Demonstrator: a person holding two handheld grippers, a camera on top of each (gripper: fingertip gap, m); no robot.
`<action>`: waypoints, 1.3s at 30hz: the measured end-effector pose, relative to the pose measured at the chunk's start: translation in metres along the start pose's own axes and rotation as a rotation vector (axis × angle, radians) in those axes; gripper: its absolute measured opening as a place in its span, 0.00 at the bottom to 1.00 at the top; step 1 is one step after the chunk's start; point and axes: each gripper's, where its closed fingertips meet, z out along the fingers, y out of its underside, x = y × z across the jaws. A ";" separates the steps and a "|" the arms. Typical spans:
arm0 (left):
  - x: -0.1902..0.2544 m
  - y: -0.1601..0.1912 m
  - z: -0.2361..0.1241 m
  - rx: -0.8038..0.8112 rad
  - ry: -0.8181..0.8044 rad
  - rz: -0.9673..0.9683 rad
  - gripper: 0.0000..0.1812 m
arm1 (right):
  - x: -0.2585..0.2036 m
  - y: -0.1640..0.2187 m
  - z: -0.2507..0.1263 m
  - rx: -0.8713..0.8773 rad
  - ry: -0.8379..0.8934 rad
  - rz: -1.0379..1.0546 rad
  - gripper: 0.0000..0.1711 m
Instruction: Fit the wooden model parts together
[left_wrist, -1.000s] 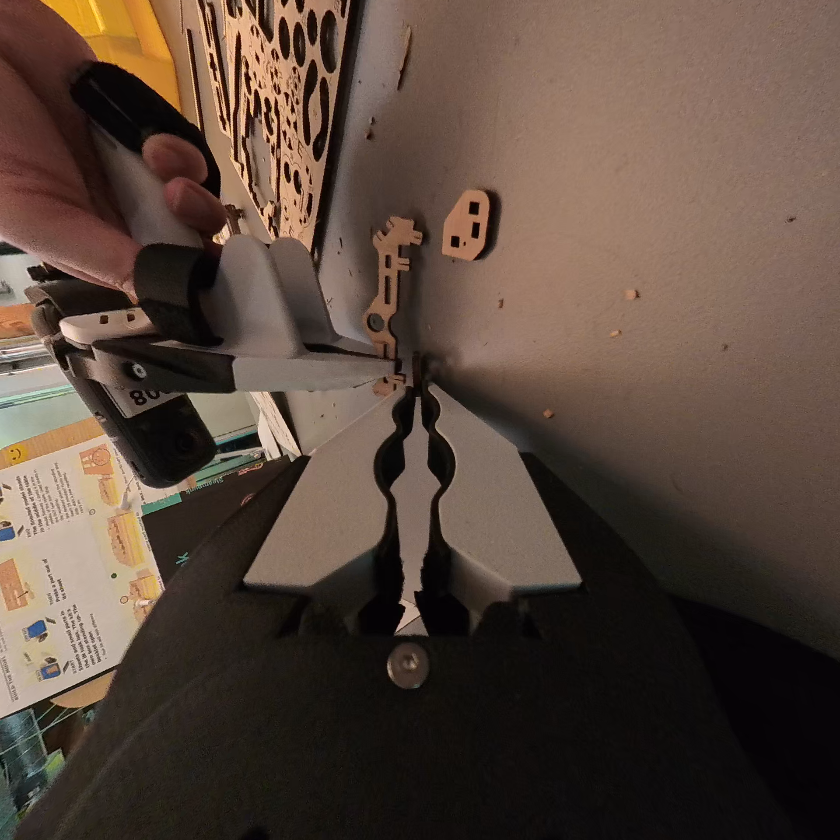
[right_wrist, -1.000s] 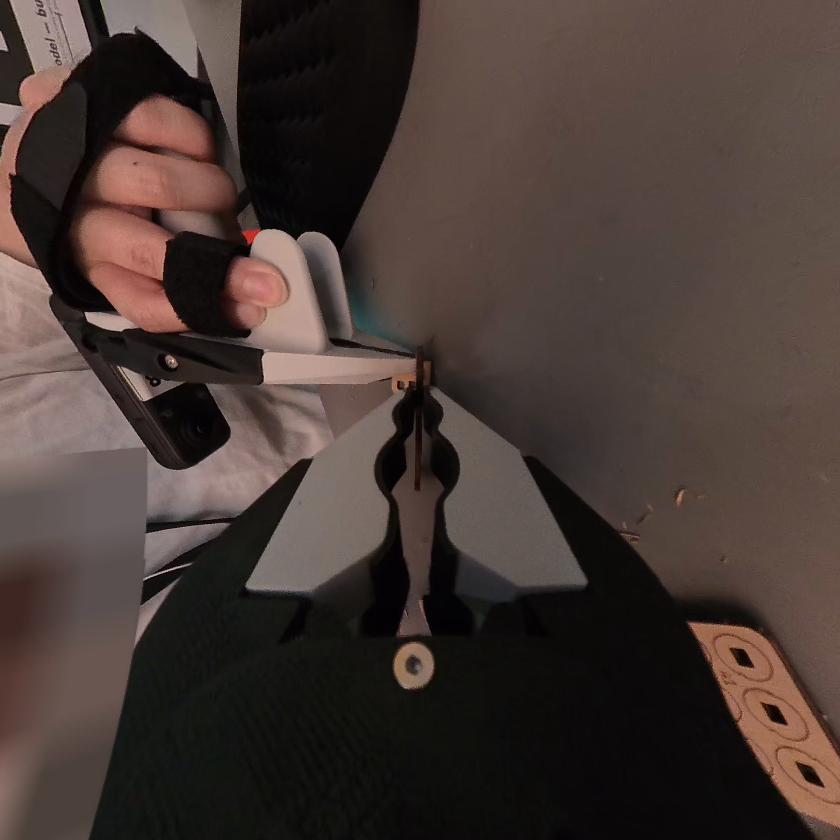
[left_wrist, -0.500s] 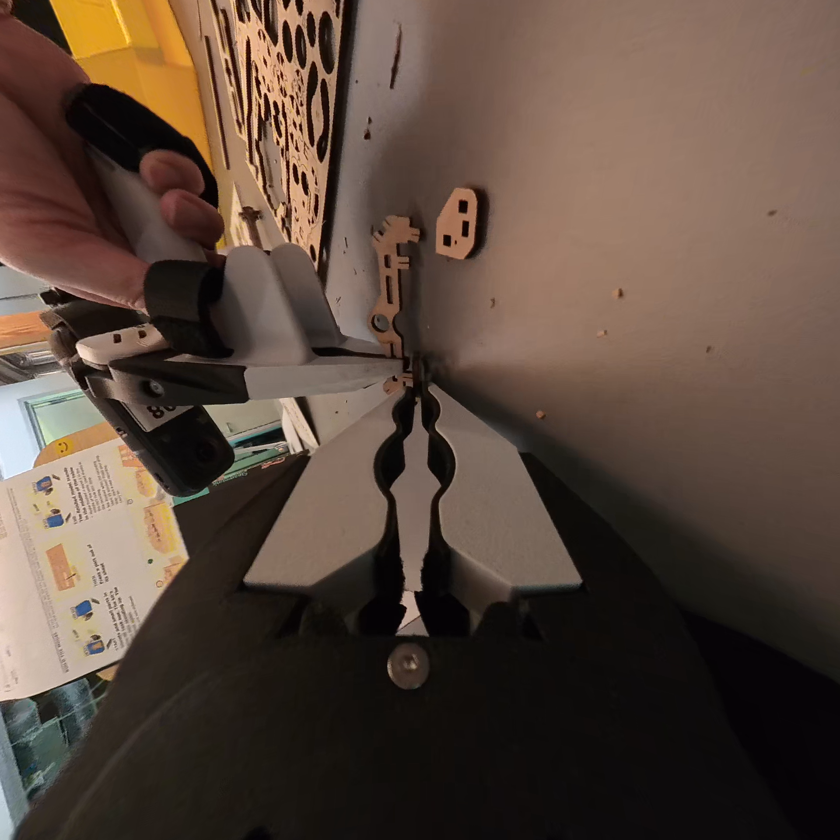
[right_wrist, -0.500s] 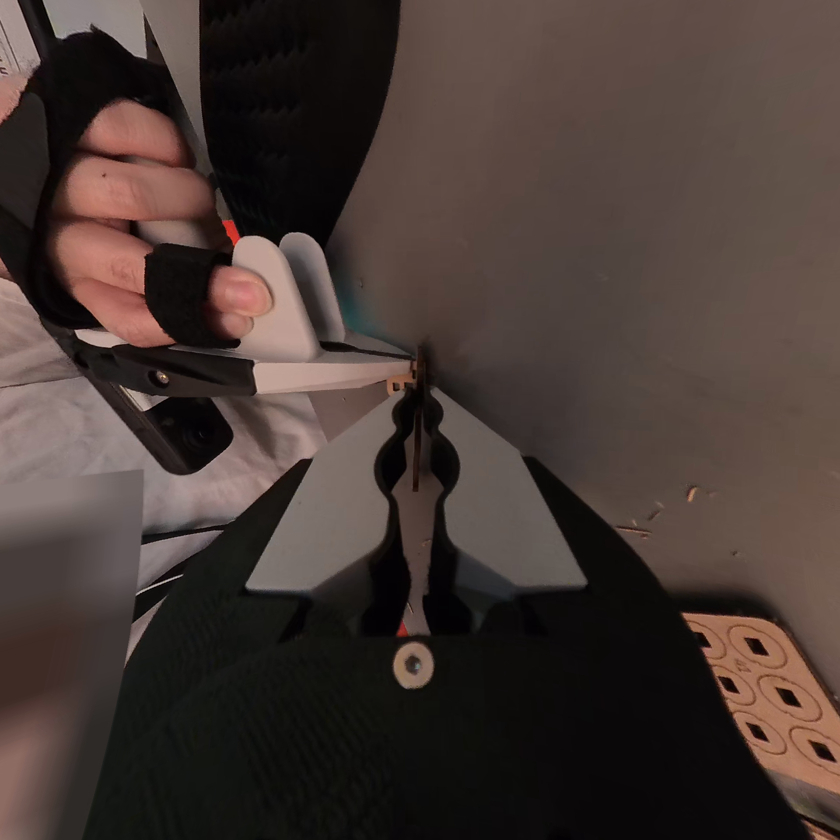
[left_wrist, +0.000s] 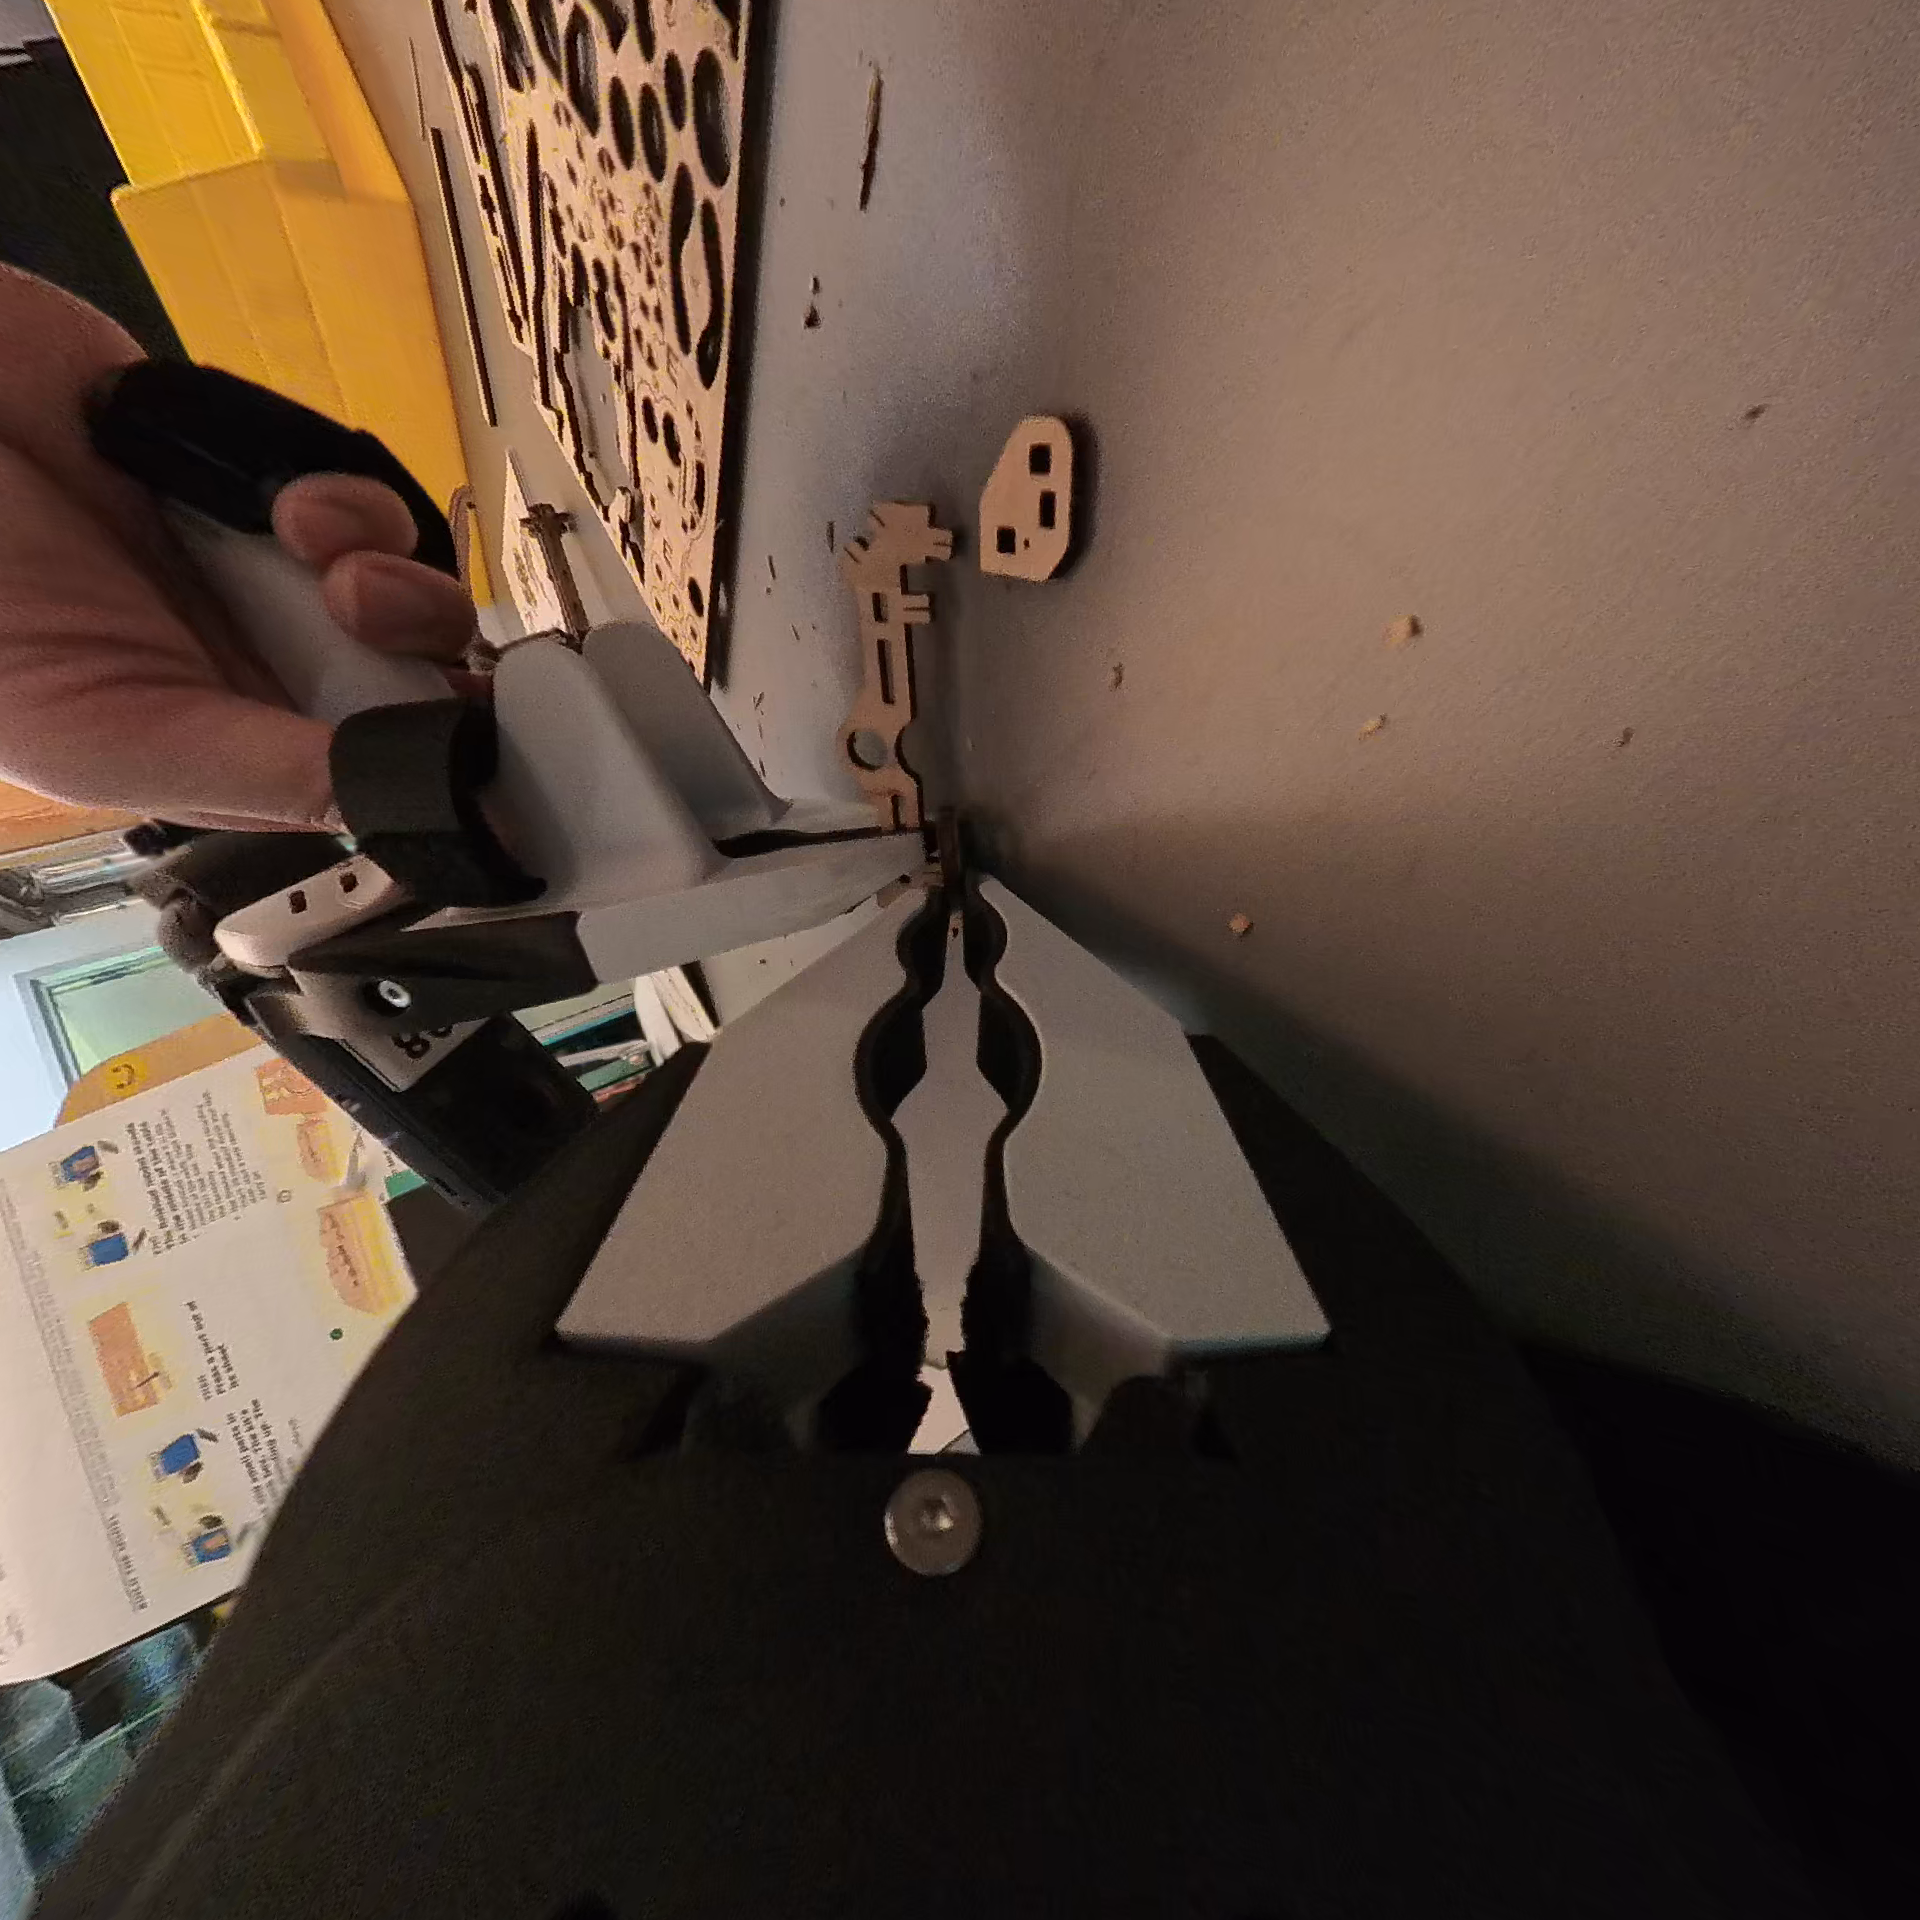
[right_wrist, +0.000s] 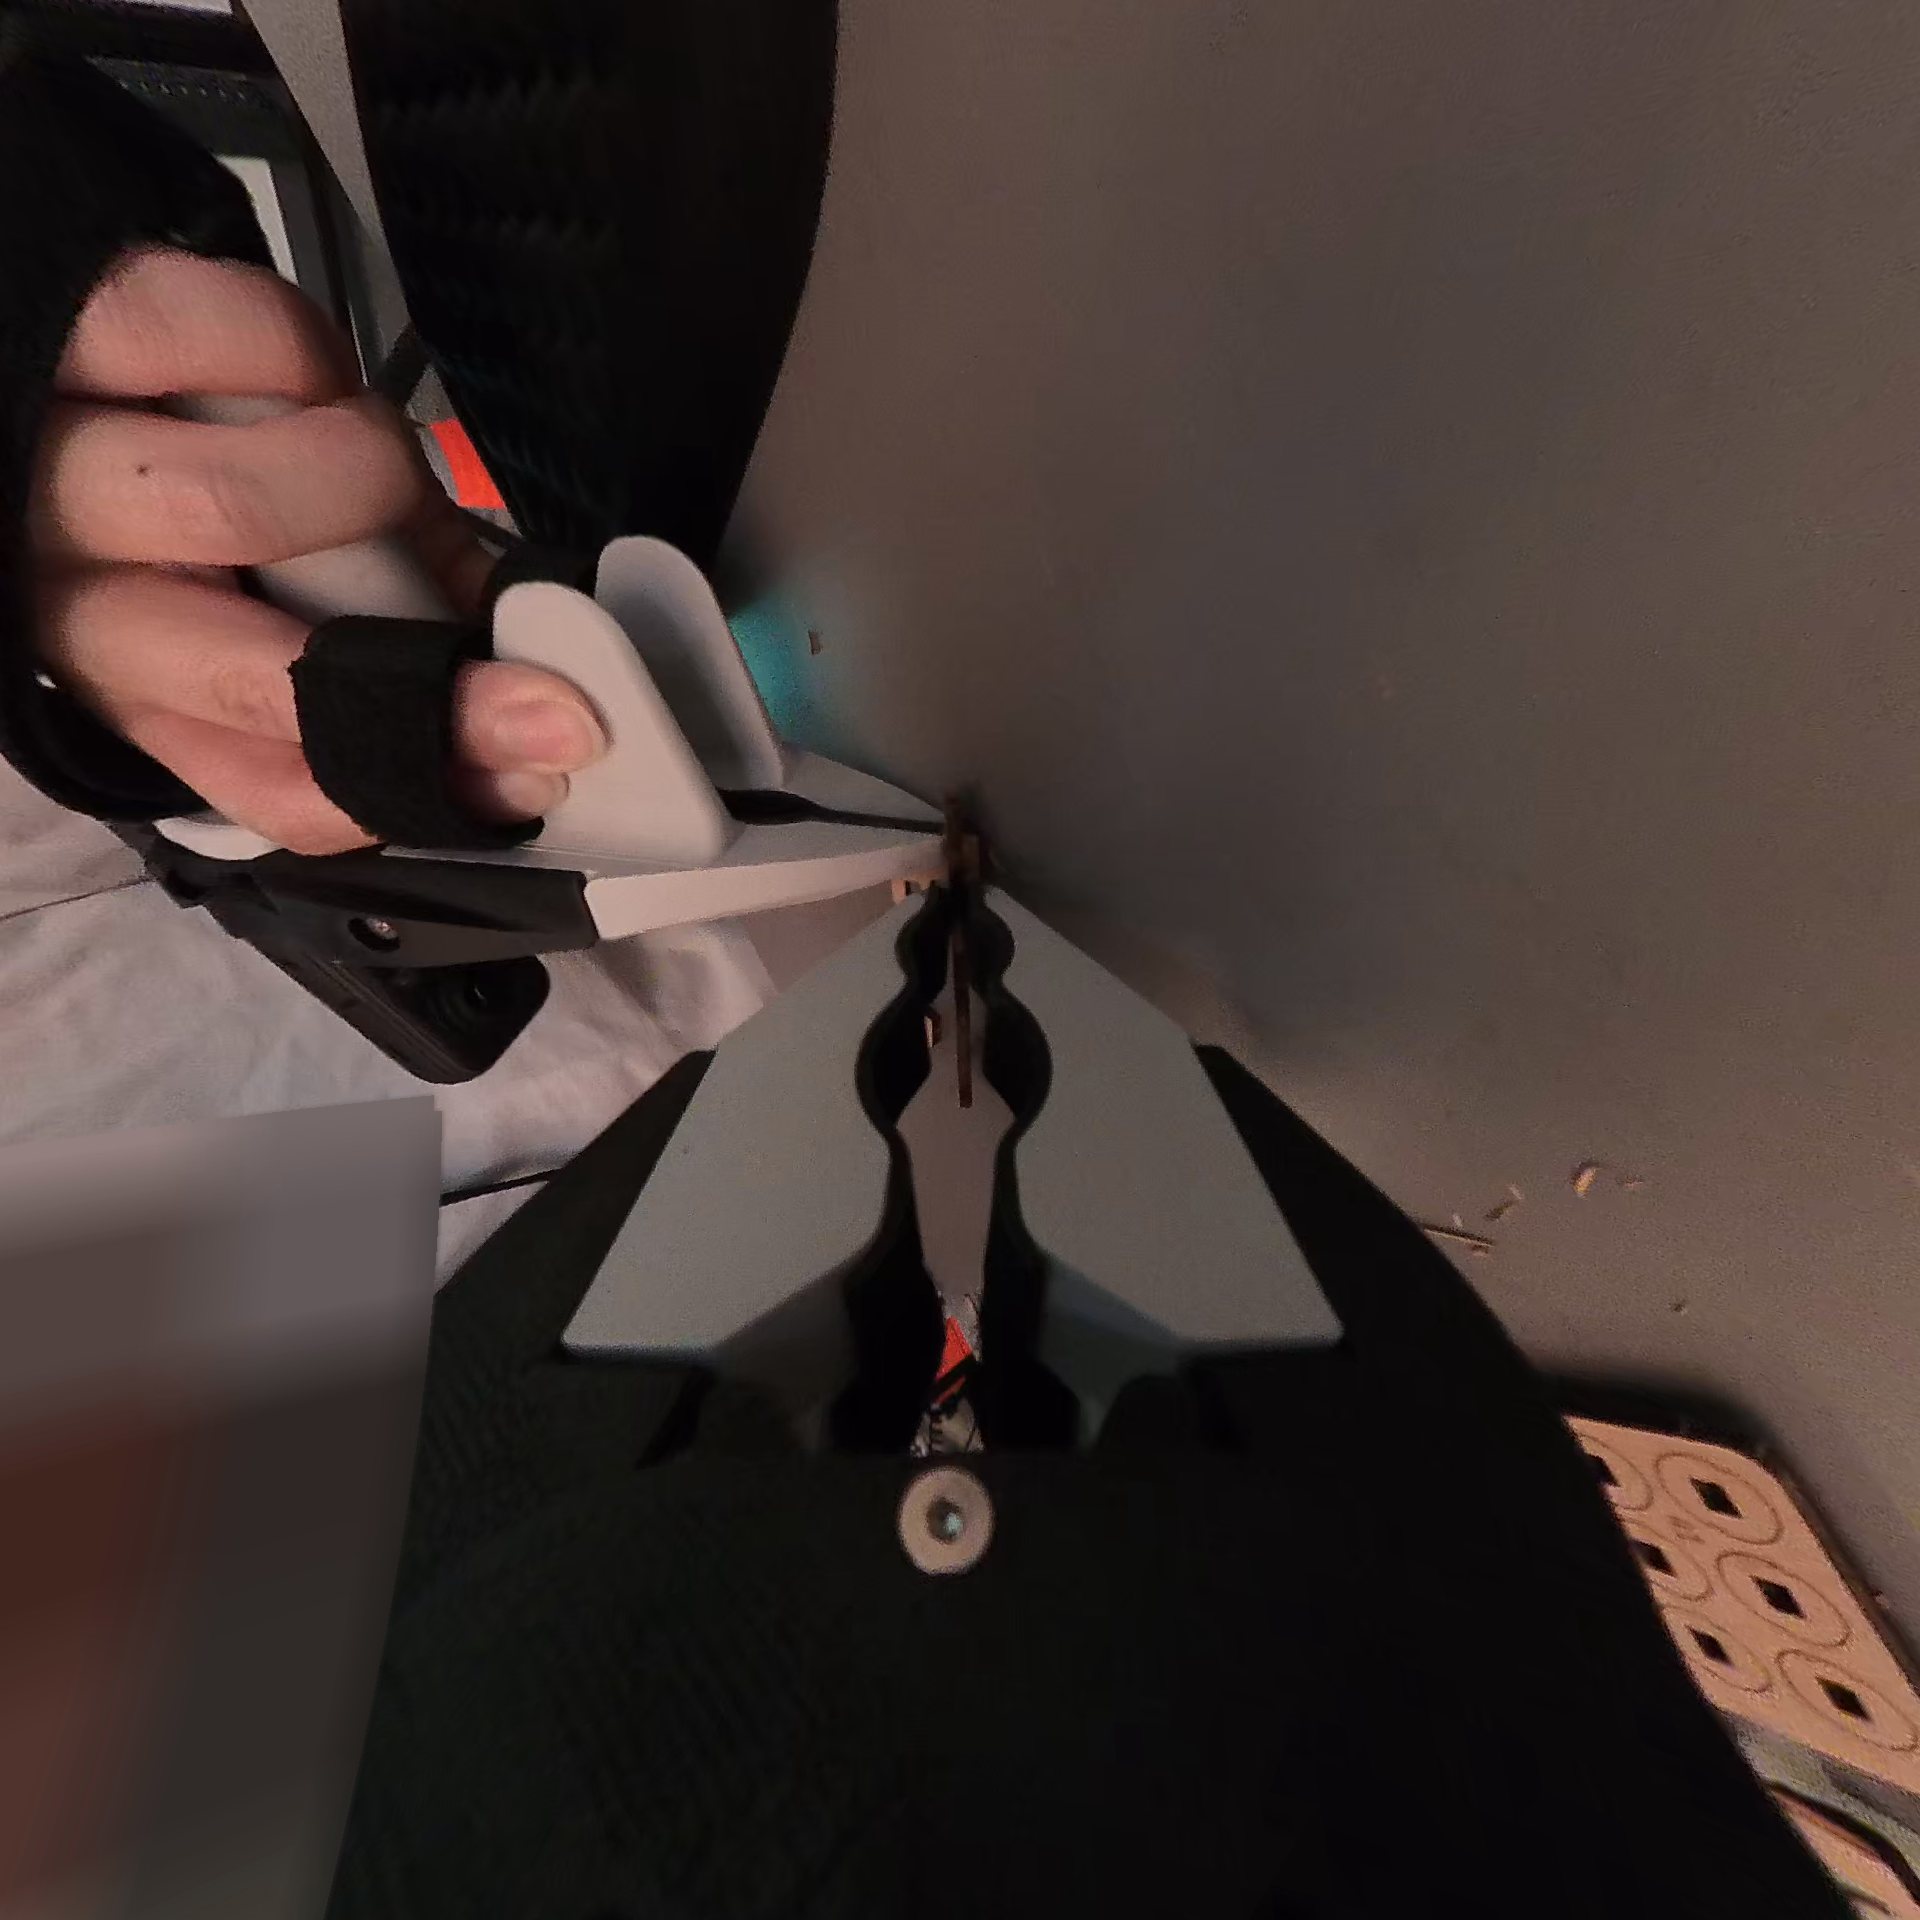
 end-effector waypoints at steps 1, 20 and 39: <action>0.000 0.000 0.000 0.005 0.005 -0.013 0.00 | 0.000 0.000 0.000 -0.011 -0.002 0.007 0.00; 0.001 0.006 -0.001 0.048 0.121 -0.058 0.01 | 0.000 -0.005 0.002 -0.134 0.149 -0.025 0.01; -0.001 0.006 0.003 0.027 0.089 -0.033 0.01 | -0.004 -0.005 -0.003 -0.014 -0.034 -0.085 0.09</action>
